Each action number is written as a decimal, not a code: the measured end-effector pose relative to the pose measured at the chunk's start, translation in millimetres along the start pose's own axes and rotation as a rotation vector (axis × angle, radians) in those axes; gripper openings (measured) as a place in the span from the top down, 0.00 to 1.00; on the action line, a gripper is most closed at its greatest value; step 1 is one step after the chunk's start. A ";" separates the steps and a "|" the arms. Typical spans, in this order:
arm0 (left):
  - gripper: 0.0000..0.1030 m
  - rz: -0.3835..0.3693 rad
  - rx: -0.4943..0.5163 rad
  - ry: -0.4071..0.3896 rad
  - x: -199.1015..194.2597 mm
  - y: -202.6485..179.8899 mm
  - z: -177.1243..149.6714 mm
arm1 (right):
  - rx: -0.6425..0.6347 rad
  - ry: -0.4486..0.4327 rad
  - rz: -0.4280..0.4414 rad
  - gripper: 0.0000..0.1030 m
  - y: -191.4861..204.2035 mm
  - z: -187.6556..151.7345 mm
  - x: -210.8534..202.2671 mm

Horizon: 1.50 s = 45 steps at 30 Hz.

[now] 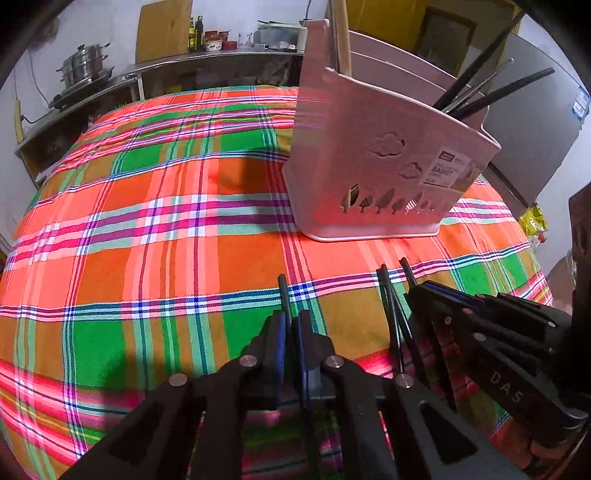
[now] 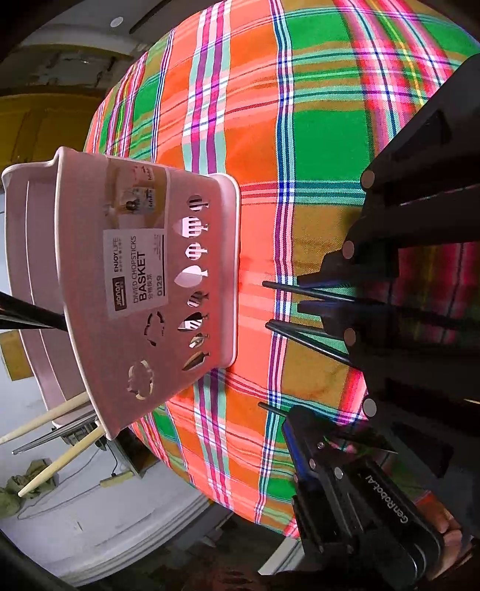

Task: Organize utensils
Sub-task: 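Close the left tool on a black chopstick while the right tool grasps another black chopstick, then lift both held chopsticks and carry them over the pink basket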

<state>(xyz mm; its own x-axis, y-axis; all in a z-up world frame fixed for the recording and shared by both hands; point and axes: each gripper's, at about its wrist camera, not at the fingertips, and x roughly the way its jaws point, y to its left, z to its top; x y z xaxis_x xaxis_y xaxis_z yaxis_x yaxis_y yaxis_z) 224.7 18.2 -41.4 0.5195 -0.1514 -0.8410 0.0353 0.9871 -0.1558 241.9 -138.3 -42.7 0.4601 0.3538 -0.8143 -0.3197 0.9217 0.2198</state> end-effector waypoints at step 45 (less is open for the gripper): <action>0.96 -0.073 0.064 -0.307 -186.0 -33.9 25.2 | -0.080 -0.367 0.036 0.95 17.6 23.4 -181.1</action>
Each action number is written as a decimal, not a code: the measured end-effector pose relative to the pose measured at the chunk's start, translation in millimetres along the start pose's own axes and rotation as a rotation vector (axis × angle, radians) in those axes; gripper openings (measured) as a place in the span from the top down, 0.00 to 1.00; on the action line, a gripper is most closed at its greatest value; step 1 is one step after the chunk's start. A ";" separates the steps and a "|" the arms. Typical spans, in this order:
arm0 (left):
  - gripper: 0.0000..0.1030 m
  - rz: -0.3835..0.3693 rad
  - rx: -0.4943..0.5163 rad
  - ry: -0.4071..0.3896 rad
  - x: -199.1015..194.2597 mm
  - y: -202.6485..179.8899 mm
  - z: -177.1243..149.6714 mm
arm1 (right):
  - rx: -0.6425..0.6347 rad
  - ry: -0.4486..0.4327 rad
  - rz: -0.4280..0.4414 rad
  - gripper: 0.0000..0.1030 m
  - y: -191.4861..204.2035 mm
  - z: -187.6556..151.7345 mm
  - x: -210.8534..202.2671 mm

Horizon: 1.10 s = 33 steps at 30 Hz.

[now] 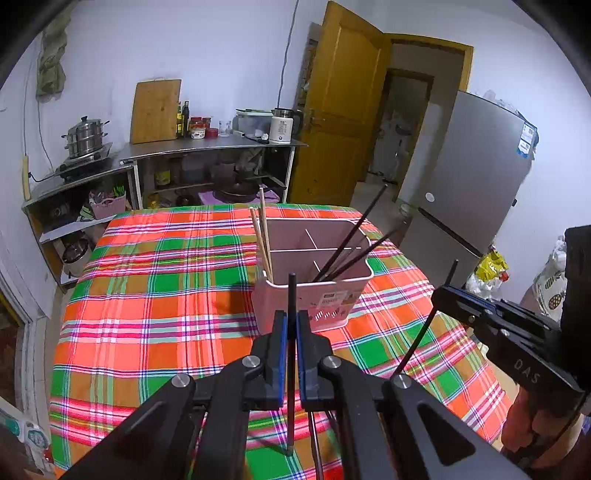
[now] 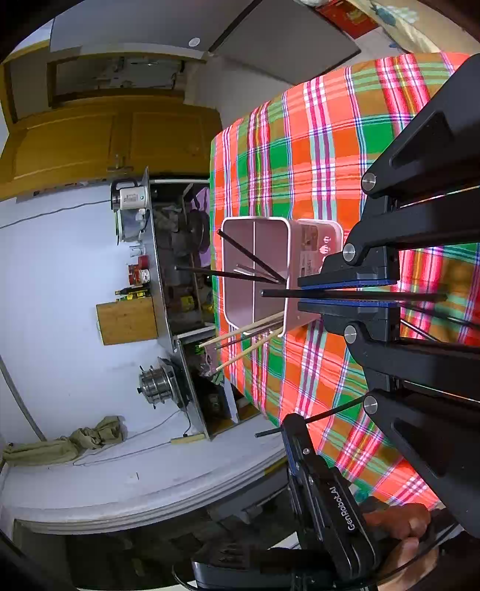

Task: Organize utensils
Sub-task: 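Lift both held chopsticks and carry them over the pink basket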

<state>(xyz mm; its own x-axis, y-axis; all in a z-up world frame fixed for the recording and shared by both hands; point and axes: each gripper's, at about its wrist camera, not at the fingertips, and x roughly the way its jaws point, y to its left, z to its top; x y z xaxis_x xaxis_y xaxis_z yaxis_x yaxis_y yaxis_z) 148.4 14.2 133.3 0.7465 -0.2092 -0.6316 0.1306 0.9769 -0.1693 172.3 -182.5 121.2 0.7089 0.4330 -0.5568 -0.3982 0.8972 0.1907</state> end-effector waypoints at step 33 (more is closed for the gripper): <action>0.96 -0.042 -0.024 -0.119 -35.4 2.8 94.4 | 0.002 -0.170 0.030 0.96 11.9 61.4 -29.5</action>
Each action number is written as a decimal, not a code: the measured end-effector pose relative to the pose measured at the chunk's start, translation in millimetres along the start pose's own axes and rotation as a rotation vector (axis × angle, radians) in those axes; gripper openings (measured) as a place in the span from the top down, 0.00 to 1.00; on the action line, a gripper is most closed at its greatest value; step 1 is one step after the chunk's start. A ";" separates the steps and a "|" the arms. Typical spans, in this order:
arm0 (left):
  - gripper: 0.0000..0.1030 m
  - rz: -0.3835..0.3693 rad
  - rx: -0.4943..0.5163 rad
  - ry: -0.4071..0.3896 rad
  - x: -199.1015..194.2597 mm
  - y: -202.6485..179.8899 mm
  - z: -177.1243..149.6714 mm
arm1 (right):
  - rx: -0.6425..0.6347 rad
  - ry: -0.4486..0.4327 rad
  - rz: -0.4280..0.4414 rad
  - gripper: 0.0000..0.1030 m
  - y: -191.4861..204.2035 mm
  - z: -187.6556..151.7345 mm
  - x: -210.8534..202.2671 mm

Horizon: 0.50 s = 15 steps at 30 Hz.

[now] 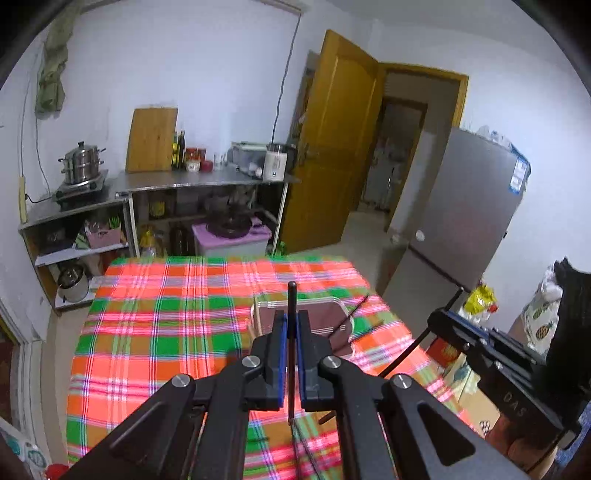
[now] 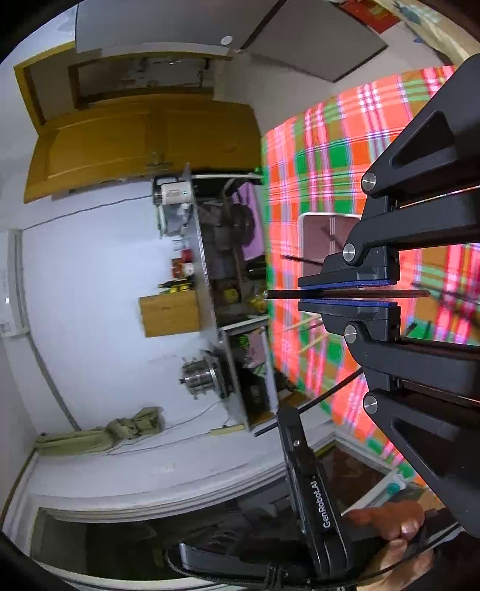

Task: Organize utensils
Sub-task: 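Lift both held chopsticks and carry them over the pink basket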

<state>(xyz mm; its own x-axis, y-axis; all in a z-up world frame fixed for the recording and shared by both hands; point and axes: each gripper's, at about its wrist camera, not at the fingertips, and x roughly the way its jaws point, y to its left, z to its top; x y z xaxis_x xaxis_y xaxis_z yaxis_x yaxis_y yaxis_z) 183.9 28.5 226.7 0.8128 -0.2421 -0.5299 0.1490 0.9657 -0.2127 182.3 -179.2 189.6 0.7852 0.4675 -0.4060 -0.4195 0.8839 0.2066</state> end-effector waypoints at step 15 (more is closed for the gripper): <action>0.96 -0.005 -0.025 -0.116 19.9 7.2 55.0 | -0.032 -0.126 -0.012 0.96 6.1 42.0 20.8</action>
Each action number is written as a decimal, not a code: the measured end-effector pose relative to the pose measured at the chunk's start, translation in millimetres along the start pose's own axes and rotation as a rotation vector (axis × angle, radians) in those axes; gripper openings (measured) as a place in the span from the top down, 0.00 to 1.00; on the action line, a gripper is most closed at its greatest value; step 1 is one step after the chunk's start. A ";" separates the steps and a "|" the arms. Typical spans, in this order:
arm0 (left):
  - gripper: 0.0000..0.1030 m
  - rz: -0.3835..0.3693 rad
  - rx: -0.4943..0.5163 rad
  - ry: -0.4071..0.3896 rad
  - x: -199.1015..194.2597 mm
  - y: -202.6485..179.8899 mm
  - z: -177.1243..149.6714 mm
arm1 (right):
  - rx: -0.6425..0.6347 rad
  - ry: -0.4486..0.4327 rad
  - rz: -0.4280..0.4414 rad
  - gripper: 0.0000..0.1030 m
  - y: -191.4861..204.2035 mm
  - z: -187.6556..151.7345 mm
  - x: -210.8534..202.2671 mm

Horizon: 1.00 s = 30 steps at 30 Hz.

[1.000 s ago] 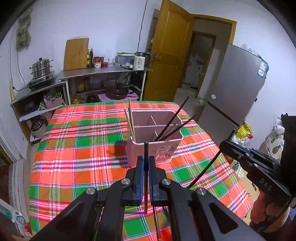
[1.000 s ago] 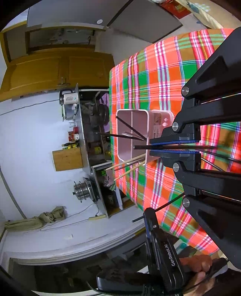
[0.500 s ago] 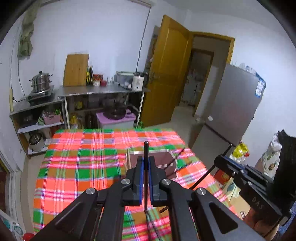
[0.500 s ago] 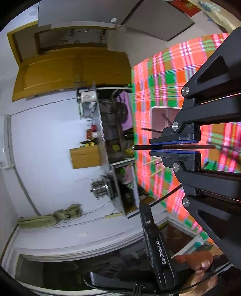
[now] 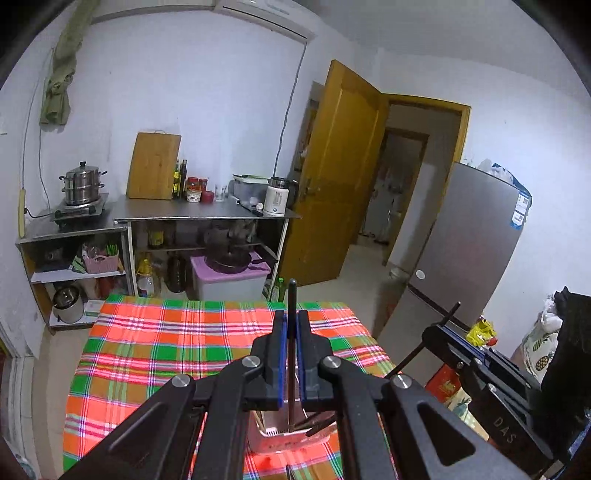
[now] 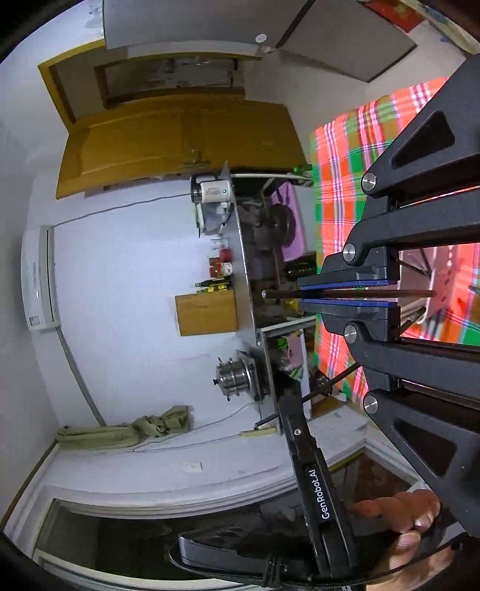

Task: Organize utensils
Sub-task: 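Lift both held chopsticks and carry them over the pink basket, then open both tools to drop the chopsticks into the pink basket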

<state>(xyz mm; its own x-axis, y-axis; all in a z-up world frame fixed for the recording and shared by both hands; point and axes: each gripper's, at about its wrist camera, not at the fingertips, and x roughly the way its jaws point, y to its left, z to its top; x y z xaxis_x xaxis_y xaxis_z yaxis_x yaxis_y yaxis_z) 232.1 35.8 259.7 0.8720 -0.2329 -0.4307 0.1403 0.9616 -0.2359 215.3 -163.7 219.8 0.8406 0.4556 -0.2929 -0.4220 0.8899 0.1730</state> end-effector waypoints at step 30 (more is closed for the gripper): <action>0.95 0.018 -0.014 0.184 89.7 29.6 -73.1 | 0.033 0.215 -0.049 0.87 -26.4 -66.7 70.5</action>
<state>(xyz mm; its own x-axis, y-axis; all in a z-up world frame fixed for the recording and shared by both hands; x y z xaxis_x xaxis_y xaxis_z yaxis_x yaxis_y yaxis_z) 280.2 32.7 150.5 0.7736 -0.2397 -0.5866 0.1178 0.9640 -0.2385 263.0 -153.6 131.9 0.7665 0.4092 -0.4950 -0.3683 0.9115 0.1832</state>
